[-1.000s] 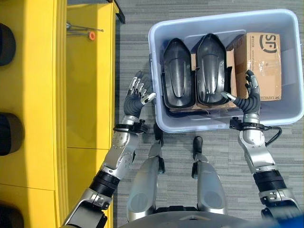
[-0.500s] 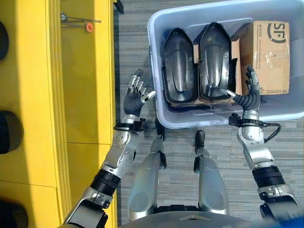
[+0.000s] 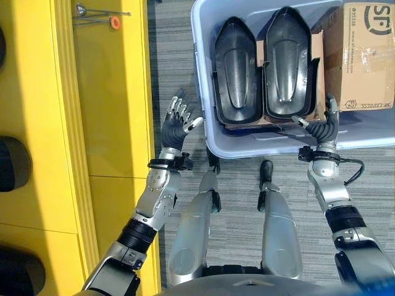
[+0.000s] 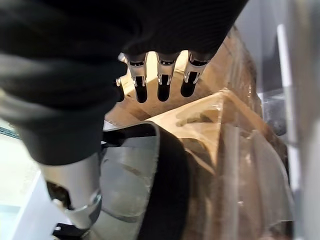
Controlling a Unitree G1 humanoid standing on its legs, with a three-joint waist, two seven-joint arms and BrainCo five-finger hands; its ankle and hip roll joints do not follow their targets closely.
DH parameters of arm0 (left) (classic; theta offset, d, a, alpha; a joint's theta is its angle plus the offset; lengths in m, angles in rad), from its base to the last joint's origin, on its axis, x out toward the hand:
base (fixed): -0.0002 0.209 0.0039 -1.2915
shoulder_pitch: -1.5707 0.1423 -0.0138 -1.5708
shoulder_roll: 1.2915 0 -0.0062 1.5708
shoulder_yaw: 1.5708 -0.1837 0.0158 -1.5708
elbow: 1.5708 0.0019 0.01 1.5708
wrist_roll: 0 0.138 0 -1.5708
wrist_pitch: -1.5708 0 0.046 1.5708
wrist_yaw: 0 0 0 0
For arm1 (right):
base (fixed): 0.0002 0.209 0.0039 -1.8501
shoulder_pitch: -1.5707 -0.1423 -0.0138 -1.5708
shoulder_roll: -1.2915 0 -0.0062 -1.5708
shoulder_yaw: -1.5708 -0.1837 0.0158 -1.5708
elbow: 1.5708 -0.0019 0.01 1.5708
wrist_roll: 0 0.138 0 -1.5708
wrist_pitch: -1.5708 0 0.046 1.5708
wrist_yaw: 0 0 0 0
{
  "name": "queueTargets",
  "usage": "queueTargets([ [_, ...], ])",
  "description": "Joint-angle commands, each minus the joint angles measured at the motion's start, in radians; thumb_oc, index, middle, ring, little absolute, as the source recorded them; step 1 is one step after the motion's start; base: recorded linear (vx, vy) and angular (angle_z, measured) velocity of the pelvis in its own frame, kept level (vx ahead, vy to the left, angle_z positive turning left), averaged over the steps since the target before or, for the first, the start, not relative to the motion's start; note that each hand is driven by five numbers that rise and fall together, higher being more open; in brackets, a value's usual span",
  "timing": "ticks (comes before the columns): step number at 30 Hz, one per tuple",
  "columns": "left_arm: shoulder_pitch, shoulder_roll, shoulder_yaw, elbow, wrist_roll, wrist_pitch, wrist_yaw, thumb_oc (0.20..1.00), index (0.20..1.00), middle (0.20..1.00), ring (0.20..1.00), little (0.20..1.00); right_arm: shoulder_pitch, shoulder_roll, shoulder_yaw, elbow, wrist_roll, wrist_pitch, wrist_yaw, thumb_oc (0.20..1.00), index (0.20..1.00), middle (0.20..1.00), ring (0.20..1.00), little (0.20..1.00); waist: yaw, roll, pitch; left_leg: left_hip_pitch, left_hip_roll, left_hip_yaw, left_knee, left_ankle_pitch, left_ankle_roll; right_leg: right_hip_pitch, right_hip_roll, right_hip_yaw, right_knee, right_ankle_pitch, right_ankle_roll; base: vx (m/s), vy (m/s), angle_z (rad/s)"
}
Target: Move parts from the plastic box to the shelf.
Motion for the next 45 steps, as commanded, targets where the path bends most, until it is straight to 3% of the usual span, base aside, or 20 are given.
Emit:
queueTargets([
  [1,-0.057,-0.007,0.020,-0.081,0.035,-0.063,0.002,1.000,1.000,1.000,1.000,1.000,-0.050,-0.076,-0.022,-0.031,0.004,-0.027,-0.033,1.000,1.000,1.000,1.000,1.000,0.009,-0.007,0.017,0.112,0.123,0.013,0.075,-0.145,-0.126,0.067,-0.104,-0.026,-0.276,0.283,0.064,-0.01,-0.007,0.04],
  [24,-0.072,0.015,-0.016,-0.109,0.009,-0.056,-0.004,1.000,1.000,1.000,1.000,1.000,-0.253,-0.196,-0.029,0.070,0.027,-0.025,-0.111,1.000,1.000,1.000,1.000,1.000,0.040,-0.001,0.017,0.071,0.114,-0.017,0.095,-0.165,-0.122,0.044,-0.095,-0.040,-0.252,0.258,0.060,0.01,-0.004,0.03],
  [45,-0.075,0.049,-0.055,-0.135,-0.027,-0.060,-0.006,1.000,1.000,1.000,1.000,1.000,-0.529,-0.284,0.161,0.417,0.159,-0.012,-0.046,1.000,1.000,1.000,1.000,1.000,0.080,-0.006,0.017,-0.015,0.103,-0.049,0.146,-0.178,-0.116,-0.016,-0.097,-0.048,-0.213,0.250,0.050,0.00,0.002,0.03],
])
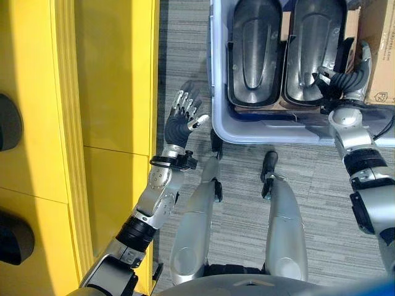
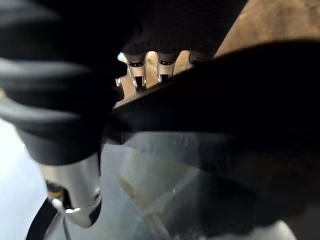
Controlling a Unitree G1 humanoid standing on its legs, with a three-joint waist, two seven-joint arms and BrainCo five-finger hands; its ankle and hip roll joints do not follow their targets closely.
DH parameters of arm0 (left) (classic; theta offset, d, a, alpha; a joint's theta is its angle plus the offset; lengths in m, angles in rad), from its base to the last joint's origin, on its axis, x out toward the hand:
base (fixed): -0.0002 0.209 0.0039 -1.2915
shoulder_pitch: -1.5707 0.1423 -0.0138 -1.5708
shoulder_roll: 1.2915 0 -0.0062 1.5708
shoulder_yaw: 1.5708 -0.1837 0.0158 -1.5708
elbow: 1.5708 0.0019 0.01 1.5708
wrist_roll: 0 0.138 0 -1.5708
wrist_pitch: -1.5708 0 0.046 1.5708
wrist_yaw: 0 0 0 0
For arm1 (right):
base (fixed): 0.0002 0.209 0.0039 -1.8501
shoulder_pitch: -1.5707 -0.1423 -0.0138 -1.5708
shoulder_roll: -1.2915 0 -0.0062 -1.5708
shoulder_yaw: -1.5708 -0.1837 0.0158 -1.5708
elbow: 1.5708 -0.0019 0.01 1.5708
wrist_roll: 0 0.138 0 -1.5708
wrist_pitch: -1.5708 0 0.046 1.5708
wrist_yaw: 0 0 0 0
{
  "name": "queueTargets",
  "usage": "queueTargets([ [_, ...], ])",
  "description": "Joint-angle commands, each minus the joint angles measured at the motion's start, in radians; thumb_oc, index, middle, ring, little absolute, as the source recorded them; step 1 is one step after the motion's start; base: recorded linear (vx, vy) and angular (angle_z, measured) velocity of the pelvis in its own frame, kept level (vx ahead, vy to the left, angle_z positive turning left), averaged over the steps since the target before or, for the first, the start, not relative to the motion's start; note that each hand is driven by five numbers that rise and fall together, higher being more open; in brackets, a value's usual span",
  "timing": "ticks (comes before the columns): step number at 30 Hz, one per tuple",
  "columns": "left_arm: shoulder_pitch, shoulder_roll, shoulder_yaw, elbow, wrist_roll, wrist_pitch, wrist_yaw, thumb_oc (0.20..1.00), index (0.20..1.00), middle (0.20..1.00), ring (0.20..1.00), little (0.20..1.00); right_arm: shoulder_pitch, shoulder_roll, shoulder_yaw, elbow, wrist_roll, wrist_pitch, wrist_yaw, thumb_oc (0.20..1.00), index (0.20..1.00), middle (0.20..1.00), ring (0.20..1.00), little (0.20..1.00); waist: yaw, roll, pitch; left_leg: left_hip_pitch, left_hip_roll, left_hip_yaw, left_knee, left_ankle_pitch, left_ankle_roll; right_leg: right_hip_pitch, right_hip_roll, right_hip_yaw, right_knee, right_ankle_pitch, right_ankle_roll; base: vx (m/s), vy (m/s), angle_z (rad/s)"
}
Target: Move parts from the plastic box to the shelf.
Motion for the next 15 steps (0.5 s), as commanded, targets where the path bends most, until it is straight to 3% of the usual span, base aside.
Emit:
queueTargets([
  [1,-0.053,0.012,-0.002,-0.076,-0.003,-0.059,-0.004,1.000,1.000,1.000,1.000,1.000,-0.043,-0.065,0.011,0.014,0.040,-0.024,0.007,1.000,1.000,1.000,1.000,1.000,0.016,-0.012,0.015,0.126,0.096,0.015,0.148,-0.256,-0.112,0.180,-0.091,-0.011,-0.401,0.296,0.093,0.00,0.000,0.00],
  [5,-0.056,0.018,-0.011,-0.072,-0.006,-0.061,-0.003,1.000,1.000,1.000,1.000,1.000,-0.067,-0.064,0.041,0.094,0.058,-0.015,0.022,1.000,1.000,1.000,1.000,1.000,0.020,-0.014,0.015,0.112,0.091,0.011,0.149,-0.253,-0.111,0.171,-0.092,-0.012,-0.405,0.301,0.094,-0.01,0.012,0.02],
  [7,-0.059,0.019,-0.015,-0.068,-0.009,-0.060,-0.003,1.000,1.000,1.000,1.000,1.000,-0.073,-0.060,0.067,0.129,0.044,-0.005,0.028,0.250,0.250,0.250,0.250,0.250,0.020,-0.013,0.015,0.110,0.089,0.011,0.150,-0.253,-0.110,0.170,-0.094,-0.012,-0.406,0.301,0.094,0.00,0.012,0.02],
  [8,-0.060,0.018,-0.013,-0.067,-0.009,-0.061,0.000,1.000,1.000,1.000,1.000,1.000,-0.070,-0.055,0.065,0.129,0.043,-0.002,0.026,0.200,0.200,0.200,0.200,0.200,0.019,-0.014,0.015,0.107,0.089,0.012,0.151,-0.252,-0.110,0.168,-0.094,-0.013,-0.405,0.301,0.094,0.00,0.000,0.00],
  [15,-0.060,0.017,-0.006,-0.063,-0.010,-0.065,0.006,1.000,1.000,1.000,1.000,1.000,-0.065,-0.046,0.067,0.126,0.040,-0.001,0.025,0.200,0.200,0.200,0.200,0.200,0.019,-0.018,0.015,0.110,0.089,0.012,0.148,-0.251,-0.110,0.172,-0.093,-0.014,-0.409,0.303,0.094,0.00,0.000,0.00],
])
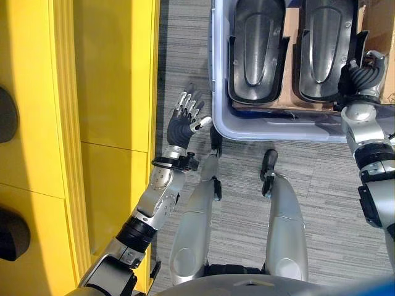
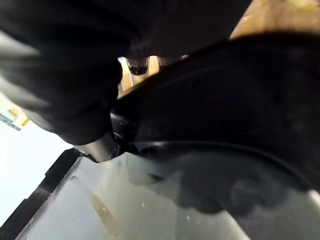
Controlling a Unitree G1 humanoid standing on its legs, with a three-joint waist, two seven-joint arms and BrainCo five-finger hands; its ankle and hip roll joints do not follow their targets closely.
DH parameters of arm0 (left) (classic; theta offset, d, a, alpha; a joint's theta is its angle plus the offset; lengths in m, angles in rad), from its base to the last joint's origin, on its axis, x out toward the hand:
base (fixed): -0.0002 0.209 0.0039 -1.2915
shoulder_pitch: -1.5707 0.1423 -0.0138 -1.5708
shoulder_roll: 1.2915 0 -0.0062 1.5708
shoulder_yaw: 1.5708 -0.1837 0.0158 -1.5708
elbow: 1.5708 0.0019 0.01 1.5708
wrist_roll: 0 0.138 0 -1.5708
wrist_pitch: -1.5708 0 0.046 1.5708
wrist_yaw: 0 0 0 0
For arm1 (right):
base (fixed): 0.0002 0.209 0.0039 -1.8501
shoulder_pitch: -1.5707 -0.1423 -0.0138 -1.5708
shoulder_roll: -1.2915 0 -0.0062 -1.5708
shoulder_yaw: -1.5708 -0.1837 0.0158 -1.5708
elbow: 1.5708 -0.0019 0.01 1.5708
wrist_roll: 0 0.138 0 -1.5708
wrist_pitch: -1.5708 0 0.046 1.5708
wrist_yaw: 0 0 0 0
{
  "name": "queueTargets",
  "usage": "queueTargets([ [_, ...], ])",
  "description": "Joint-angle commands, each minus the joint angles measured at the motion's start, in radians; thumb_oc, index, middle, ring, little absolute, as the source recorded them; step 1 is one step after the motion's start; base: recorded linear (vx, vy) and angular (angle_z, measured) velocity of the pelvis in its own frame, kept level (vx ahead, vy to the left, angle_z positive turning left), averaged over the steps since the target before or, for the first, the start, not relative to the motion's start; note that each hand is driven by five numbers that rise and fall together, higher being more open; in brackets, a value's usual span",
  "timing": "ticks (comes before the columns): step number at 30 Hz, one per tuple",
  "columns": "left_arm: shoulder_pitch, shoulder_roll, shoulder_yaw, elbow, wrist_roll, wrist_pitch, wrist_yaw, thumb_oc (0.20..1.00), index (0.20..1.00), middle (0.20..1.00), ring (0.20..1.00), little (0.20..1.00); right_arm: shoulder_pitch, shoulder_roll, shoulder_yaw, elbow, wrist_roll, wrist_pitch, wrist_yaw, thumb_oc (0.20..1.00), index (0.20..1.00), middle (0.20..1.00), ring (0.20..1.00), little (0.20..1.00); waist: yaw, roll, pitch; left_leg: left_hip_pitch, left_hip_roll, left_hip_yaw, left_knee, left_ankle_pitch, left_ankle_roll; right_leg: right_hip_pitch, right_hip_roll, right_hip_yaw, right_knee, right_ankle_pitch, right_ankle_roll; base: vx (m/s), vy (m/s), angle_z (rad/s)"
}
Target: Move parts from the plastic box to the shelf.
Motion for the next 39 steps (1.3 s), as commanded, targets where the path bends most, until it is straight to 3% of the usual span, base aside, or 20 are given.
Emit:
queueTargets([
  [1,-0.058,0.016,0.012,-0.063,-0.009,-0.065,0.004,1.000,1.000,1.000,1.000,1.000,-0.001,0.008,0.052,0.007,0.001,-0.008,0.010,0.200,0.200,0.200,0.200,0.200,0.029,-0.018,0.016,0.137,0.091,0.023,0.145,-0.267,-0.111,0.207,-0.088,-0.008,-0.444,0.305,0.099,0.00,0.000,0.00],
  [12,-0.056,0.018,0.025,-0.055,-0.013,-0.070,0.004,1.000,1.000,1.000,1.000,1.000,0.058,0.016,0.004,-0.062,0.025,-0.025,0.005,0.200,0.200,0.200,0.200,0.200,0.017,-0.028,0.016,0.152,0.093,0.020,0.145,-0.266,-0.113,0.219,-0.086,-0.010,-0.438,0.304,0.098,0.00,-0.001,0.01],
  [20,-0.048,0.009,0.058,-0.032,-0.011,-0.068,0.005,1.000,1.000,1.000,1.000,1.000,0.261,0.055,-0.132,-0.397,0.000,-0.073,-0.004,0.200,0.200,0.200,0.200,0.200,-0.010,-0.048,0.016,0.205,0.097,0.013,0.123,-0.257,-0.119,0.272,-0.079,-0.016,-0.445,0.302,0.099,-0.01,-0.005,0.01],
  [28,-0.027,0.012,0.064,-0.045,-0.024,-0.054,-0.012,1.000,1.000,1.000,1.000,1.000,0.343,0.102,-0.192,-0.526,0.021,-0.105,0.006,0.200,0.200,0.200,0.200,0.200,-0.018,-0.054,0.015,0.263,0.101,0.010,0.104,-0.249,-0.124,0.326,-0.076,-0.019,-0.456,0.302,0.099,0.00,-0.001,0.01],
  [39,0.025,0.021,0.063,-0.059,-0.042,-0.028,-0.043,1.000,1.000,1.000,1.000,1.000,0.437,0.162,-0.235,-0.699,0.064,-0.141,0.032,0.200,0.200,0.200,0.200,0.200,-0.024,-0.062,-0.036,0.335,0.108,0.012,0.076,-0.238,-0.125,0.383,-0.073,-0.015,-0.466,0.305,0.099,0.01,0.000,0.01],
])
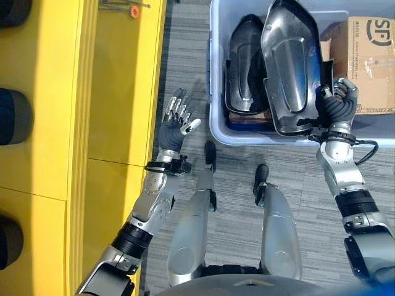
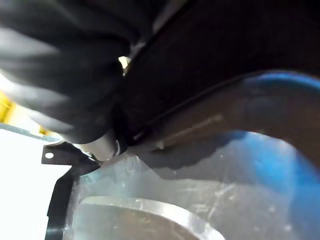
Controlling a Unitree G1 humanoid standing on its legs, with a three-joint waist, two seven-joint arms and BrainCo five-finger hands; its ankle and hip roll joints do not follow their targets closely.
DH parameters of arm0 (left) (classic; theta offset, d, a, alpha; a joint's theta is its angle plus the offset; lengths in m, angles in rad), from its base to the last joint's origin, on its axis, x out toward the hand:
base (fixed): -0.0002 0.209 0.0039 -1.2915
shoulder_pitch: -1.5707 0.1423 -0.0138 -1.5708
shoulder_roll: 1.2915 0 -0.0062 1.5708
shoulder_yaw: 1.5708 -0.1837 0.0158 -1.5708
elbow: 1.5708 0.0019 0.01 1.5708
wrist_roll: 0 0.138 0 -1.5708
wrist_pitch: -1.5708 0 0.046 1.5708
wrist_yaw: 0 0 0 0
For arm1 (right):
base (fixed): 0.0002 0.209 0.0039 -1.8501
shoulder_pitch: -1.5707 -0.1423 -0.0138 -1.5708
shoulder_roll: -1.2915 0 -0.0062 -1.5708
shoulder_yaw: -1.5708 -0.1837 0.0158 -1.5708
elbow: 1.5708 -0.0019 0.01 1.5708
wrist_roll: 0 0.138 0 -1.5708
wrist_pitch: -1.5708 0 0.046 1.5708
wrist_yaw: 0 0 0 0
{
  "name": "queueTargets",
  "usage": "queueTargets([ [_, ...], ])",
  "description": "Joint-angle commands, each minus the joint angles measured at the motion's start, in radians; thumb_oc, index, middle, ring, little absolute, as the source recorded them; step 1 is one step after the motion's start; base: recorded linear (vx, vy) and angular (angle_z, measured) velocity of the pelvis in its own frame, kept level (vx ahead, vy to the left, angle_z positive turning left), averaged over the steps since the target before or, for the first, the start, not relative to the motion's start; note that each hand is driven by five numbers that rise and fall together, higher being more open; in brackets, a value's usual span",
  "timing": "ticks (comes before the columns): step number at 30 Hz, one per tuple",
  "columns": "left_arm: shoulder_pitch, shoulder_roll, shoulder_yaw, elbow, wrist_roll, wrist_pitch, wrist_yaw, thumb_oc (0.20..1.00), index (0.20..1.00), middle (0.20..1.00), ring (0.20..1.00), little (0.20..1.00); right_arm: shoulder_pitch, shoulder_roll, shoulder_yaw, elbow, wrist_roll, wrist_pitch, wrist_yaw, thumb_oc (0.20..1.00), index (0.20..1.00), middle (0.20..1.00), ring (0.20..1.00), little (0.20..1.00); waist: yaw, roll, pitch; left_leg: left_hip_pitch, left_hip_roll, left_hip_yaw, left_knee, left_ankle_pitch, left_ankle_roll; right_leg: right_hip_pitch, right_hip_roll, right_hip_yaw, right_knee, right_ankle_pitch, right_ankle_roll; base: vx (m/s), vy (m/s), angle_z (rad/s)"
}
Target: Move parts from the plastic box to the shelf.
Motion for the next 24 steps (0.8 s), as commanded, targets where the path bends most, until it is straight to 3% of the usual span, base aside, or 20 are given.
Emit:
queueTargets([
  [1,-0.030,0.015,0.021,-0.039,-0.013,-0.020,-0.038,1.000,1.000,1.000,1.000,1.000,-0.017,-0.005,-0.068,-0.085,0.021,-0.107,0.008,0.200,0.200,0.200,0.200,0.200,0.006,-0.027,-0.039,0.179,0.098,0.002,0.074,-0.137,-0.119,0.186,-0.078,0.011,-0.382,0.278,0.107,0.02,0.002,-0.09],
  [15,0.119,0.021,0.080,-0.045,-0.041,0.015,-0.100,1.000,1.000,1.000,1.000,1.000,0.244,0.050,-0.112,-0.253,0.086,-0.104,0.135,0.200,0.200,0.200,0.200,0.200,0.000,-0.051,-0.149,0.317,0.133,-0.016,0.029,-0.124,-0.134,0.323,-0.061,-0.010,-0.401,0.247,0.103,0.03,-0.021,0.01],
  [24,0.257,0.024,0.155,-0.039,-0.034,0.049,-0.143,1.000,1.000,1.000,1.000,1.000,0.311,0.040,-0.108,-0.247,0.106,-0.073,0.210,0.200,0.200,0.200,0.200,0.200,0.025,-0.060,-0.226,0.426,0.225,-0.041,0.044,-0.109,-0.161,0.415,0.017,-0.055,-0.293,0.134,0.056,0.00,-0.136,0.12],
])
